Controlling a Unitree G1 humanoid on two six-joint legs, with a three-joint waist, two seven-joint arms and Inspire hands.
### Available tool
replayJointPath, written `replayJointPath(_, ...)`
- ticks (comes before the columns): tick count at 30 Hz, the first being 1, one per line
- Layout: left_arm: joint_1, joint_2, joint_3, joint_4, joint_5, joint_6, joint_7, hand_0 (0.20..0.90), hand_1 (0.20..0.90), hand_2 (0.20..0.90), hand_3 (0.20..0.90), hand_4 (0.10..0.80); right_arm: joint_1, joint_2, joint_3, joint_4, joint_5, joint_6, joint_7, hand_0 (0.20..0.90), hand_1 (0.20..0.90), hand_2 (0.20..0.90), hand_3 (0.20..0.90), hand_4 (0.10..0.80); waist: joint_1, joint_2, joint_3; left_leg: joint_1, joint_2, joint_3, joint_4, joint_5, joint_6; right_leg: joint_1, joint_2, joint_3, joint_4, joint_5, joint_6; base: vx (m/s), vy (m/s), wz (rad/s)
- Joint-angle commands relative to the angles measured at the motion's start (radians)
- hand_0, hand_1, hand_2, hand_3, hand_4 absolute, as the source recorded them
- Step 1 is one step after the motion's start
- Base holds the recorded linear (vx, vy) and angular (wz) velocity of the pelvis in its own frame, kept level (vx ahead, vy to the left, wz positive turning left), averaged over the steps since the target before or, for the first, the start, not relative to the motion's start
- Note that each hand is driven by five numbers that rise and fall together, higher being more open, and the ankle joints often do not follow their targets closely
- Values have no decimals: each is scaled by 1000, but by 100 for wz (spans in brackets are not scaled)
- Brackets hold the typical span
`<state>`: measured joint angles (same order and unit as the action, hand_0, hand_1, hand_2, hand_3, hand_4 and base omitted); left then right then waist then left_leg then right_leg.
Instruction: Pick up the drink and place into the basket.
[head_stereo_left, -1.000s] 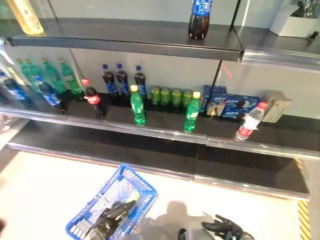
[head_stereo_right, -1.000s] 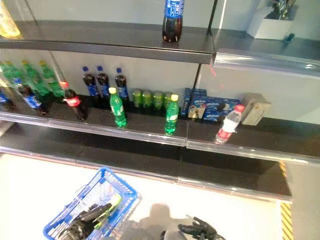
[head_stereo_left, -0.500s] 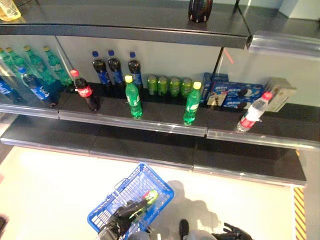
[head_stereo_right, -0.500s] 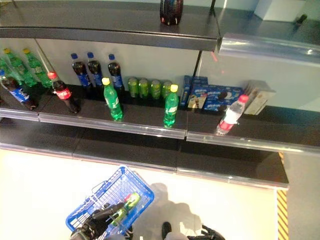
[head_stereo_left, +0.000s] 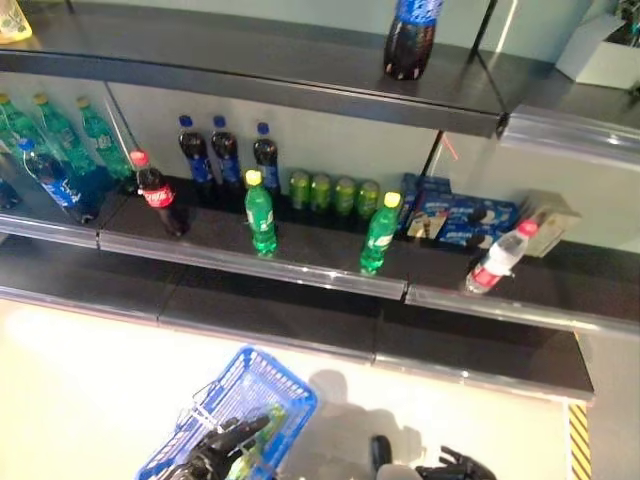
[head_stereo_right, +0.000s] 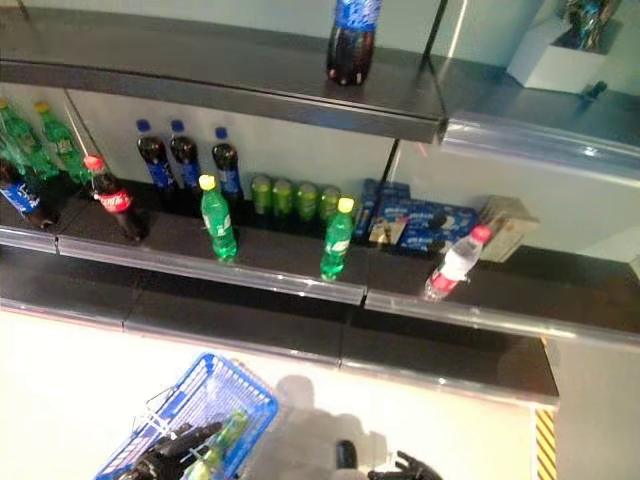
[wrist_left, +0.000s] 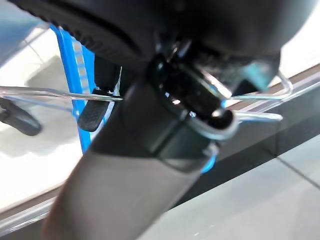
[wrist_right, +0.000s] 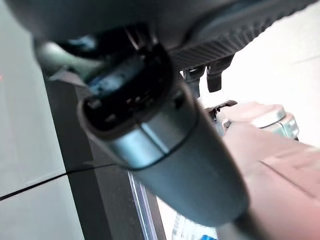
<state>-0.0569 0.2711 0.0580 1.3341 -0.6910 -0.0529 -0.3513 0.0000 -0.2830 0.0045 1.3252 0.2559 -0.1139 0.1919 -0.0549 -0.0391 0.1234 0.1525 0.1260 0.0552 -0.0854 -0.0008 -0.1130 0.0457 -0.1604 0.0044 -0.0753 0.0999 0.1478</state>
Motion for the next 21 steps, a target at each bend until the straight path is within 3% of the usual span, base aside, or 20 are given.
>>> replayJointPath(1,-59,50,-4,-20,-3,-45,-67,300,300,300,200,100,-74,-22,4,-2,7,-13,9,900,900,900,900,800,7,23,7,-101,-2,-11,120,-28,73,-98,-29,1,145,-23,-9,122,-278,2)
replayJointPath(3,-58,41,-1,-23,19,-42,-61,300,300,300,200,100,-68,-23,13,-3,15,-15,-4,900,900,900,900,800,12,19,3,-110,20,-16,139,-18,57,-83,-34,-39,150,-39,-16,124,-203,32)
replayJointPath(7,-43,25,-23,-29,14,-58,-58,300,300,300,200,100,-50,-41,-21,3,56,-32,-9,900,900,900,900,800,5,27,0,-98,66,32,98,29,35,-43,-31,-111,133,-60,-27,77,-51,53)
replayJointPath(12,-44,21,-15,-26,3,-57,-55,300,300,300,200,100,-48,-50,-36,11,57,-40,-2,900,900,900,900,800,8,45,-16,-78,56,9,42,38,17,-16,-34,-137,99,-65,-25,49,55,20)
replayJointPath(21,-31,36,29,-18,-20,-57,-58,300,300,300,200,100,-34,-43,-42,23,15,-39,-2,900,900,900,900,800,10,51,-44,-32,44,20,-2,18,16,36,-35,-149,48,-67,-14,53,31,0)
